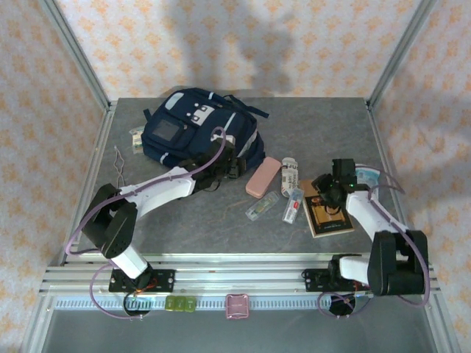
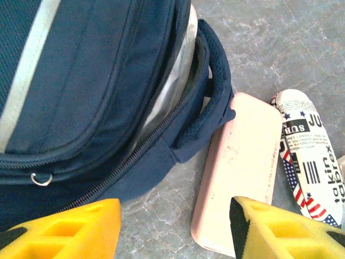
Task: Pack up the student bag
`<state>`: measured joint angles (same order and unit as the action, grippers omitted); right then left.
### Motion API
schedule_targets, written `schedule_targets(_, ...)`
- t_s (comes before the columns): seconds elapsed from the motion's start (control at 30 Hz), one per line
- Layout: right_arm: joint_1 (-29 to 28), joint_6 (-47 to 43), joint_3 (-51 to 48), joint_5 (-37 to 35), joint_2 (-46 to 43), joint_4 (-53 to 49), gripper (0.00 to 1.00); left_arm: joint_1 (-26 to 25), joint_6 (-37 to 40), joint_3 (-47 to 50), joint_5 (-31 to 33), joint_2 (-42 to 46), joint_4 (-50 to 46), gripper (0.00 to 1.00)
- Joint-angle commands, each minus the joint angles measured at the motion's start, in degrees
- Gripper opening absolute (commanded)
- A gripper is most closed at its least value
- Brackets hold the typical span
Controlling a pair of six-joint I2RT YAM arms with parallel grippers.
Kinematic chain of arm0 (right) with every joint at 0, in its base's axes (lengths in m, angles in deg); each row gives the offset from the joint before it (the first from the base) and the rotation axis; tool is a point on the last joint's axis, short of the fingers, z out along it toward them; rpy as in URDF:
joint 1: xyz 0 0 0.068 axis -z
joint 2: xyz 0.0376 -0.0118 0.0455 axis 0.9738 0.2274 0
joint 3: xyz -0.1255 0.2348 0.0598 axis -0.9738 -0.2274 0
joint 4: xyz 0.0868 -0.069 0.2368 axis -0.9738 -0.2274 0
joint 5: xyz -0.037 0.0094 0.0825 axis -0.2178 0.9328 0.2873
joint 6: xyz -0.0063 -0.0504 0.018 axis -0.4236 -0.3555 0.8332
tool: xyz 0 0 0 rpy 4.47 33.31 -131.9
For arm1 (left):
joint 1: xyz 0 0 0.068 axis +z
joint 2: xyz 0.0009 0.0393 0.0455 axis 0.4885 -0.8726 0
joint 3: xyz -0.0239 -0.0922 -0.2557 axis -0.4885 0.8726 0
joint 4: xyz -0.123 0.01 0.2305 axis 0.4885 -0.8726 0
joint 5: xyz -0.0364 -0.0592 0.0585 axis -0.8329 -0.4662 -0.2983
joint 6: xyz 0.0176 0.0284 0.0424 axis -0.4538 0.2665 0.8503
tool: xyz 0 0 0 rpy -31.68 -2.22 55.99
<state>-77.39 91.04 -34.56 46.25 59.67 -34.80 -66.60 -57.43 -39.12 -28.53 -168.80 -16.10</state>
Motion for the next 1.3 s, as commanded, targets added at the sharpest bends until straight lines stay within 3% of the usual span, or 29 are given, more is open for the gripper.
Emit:
schedule_targets(0.0, 0.0, 2.6, -0.4, 2.8, 4.5, 6.2, 0.52, -1.0, -2.5, -0.2, -1.5, -0.3, 4.1, 0.58)
schedule_targets(0.2, 0.2, 5.2, 4.6, -3.1, 14.7, 9.6, 0.52, -1.4, -2.6, -0.3, -1.2, -0.1, 3.8, 0.58)
schedule_targets(0.37, 0.4, 8.8, 9.7, -3.8, 24.4, 16.0, 0.52, -1.6, -2.9, -0.4, -1.3, -0.5, 3.9, 0.58)
schedule_targets(0.6, -1.9, 12.0, 20.2, 3.1, 34.9, 19.6, 0.51, -1.7, -2.0, -5.2, -2.1, -4.0, 3.5, 0.59)
schedule_targets(0.77, -4.3, 11.2, 24.3, 3.7, 33.6, 17.2, 0.52, -1.7, -1.4, -13.3, -5.0, -10.2, 2.5, 0.59)
schedule_targets(0.9, -3.7, 7.2, 26.3, -1.0, 28.4, 12.0, 0.53, -1.9, -0.7, -19.7, -6.8, -15.4, 0.7, 0.59)
schedule_targets(1.07, -0.3, 3.2, 26.3, -8.3, 23.3, 7.2, 0.54, -2.1, -0.1, -27.5, -9.4, -22.8, -0.8, 0.60)
schedule_targets(1.27, 5.6, -0.1, 23.7, -12.2, 23.2, 6.5, 0.56, -2.6, 1.2, -36.1, -11.3, -29.7, -3.3, 0.61)
